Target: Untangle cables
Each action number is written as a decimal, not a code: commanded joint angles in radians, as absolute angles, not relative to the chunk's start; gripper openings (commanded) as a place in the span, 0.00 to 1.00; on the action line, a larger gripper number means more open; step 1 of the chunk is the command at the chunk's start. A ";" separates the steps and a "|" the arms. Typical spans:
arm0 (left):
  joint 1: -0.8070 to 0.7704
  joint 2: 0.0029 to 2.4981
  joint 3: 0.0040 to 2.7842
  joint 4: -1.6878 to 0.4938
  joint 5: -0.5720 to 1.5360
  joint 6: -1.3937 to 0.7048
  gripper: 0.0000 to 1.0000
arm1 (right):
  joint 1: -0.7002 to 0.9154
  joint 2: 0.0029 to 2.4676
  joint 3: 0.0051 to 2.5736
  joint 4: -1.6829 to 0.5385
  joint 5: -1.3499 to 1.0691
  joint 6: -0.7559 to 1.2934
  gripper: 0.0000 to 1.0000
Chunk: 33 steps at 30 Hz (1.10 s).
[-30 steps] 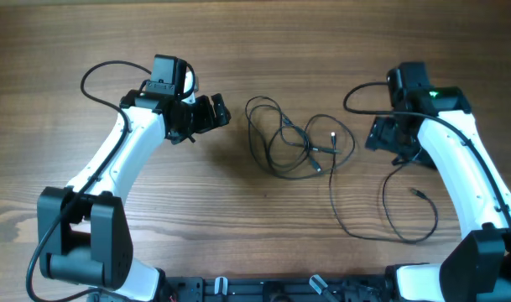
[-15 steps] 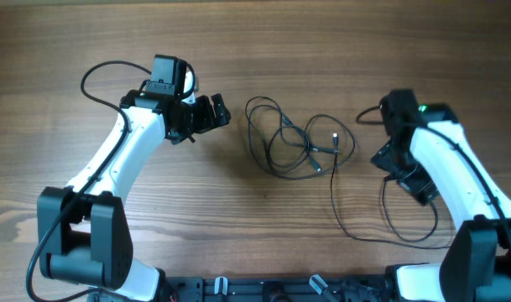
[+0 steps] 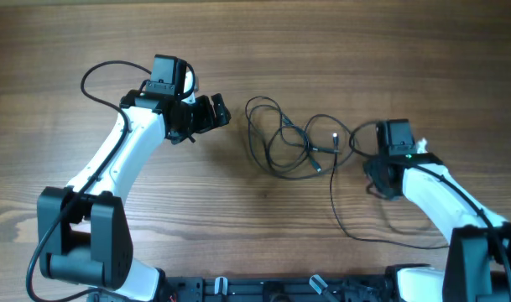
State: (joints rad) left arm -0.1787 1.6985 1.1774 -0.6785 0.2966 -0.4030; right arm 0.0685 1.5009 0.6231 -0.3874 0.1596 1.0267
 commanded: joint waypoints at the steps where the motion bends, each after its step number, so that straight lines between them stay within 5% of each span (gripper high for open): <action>1: -0.177 1.710 1.177 -0.678 0.287 -0.408 1.00 | 0.071 1.569 0.565 -0.176 0.090 0.864 0.04; 7: -0.177 1.710 1.177 -0.678 0.287 -0.408 1.00 | 0.070 1.569 0.604 0.108 0.065 0.727 0.04; 14: -0.177 1.710 1.177 -0.678 0.287 -0.408 1.00 | 0.070 1.569 0.853 -0.017 0.065 0.440 0.04; 15: -0.177 1.710 1.177 -0.678 0.287 -0.408 1.00 | 0.070 1.569 0.909 -0.072 0.065 0.414 0.11; 17: -0.177 1.710 1.177 -0.678 0.287 -0.408 1.00 | 0.070 1.569 1.037 -0.276 0.065 0.414 0.94; 18: -0.177 1.710 1.177 -0.678 0.287 -0.408 1.00 | 0.070 1.569 1.077 -0.375 0.065 0.423 1.00; 22: -0.177 1.710 1.177 -0.678 0.287 -0.408 1.00 | 0.070 1.566 1.107 -0.660 0.071 0.611 1.00; 27: -0.177 1.710 1.177 -0.678 0.287 -0.408 1.00 | 0.070 1.567 1.101 -1.108 0.221 1.093 1.00; 33: -0.177 1.710 1.177 -0.678 0.287 -0.408 1.00 | 0.070 1.567 0.999 -1.119 0.215 1.308 1.00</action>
State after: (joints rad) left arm -0.1787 1.7016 1.1774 -0.6785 0.2893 -0.4030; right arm 0.0685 1.5570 1.0718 -1.1286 0.1844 1.0924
